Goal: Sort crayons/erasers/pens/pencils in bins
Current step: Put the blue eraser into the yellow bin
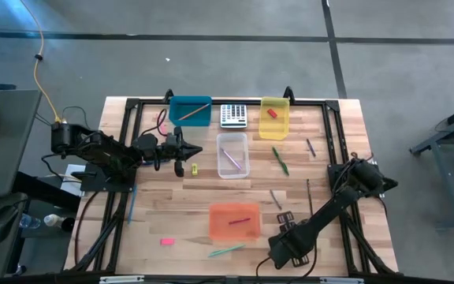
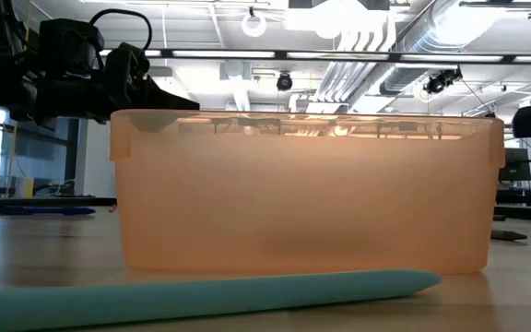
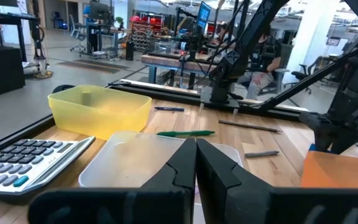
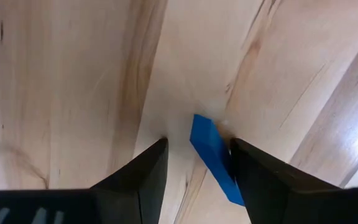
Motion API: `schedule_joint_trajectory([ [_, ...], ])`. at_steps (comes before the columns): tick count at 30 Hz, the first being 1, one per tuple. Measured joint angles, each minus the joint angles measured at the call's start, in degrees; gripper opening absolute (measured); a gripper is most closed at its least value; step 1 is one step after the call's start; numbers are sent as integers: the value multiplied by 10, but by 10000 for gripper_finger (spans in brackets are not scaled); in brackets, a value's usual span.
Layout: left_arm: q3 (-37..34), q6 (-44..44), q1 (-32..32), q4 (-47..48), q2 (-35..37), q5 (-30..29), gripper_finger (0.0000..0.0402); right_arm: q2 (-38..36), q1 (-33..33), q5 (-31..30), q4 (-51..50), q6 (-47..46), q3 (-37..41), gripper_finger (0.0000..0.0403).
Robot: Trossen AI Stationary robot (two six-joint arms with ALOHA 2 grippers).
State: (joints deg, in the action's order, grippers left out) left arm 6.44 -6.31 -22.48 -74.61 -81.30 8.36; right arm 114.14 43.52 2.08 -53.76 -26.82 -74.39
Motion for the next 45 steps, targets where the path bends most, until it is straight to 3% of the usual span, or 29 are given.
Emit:
schedule_joint_trajectory([
  [5, 0, -1, 0, 0, 0, 0, 0, 0, 0, 4, -2, -8, -2, 135],
  [13, 0, -1, 0, 0, 0, 0, 0, -8, -7, 3, -12, -21, 1, 16],
  [22, 0, -1, 0, 0, 0, 0, 0, -57, -71, -23, -116, -44, 3, 14],
  [31, 0, -1, 0, 2, 0, 0, 0, -216, -257, -166, -100, -14, 4, 4],
  [37, 0, 1, 0, 2, 0, -1, 0, -276, -465, -158, -78, -16, 3, 4],
  [41, 0, 2, 0, 2, 0, -1, 0, -260, -609, -154, -39, 82, 3, 4],
  [45, 0, 5, 0, 2, 0, -2, 0, -212, -741, -71, 44, 166, 3, 4],
])
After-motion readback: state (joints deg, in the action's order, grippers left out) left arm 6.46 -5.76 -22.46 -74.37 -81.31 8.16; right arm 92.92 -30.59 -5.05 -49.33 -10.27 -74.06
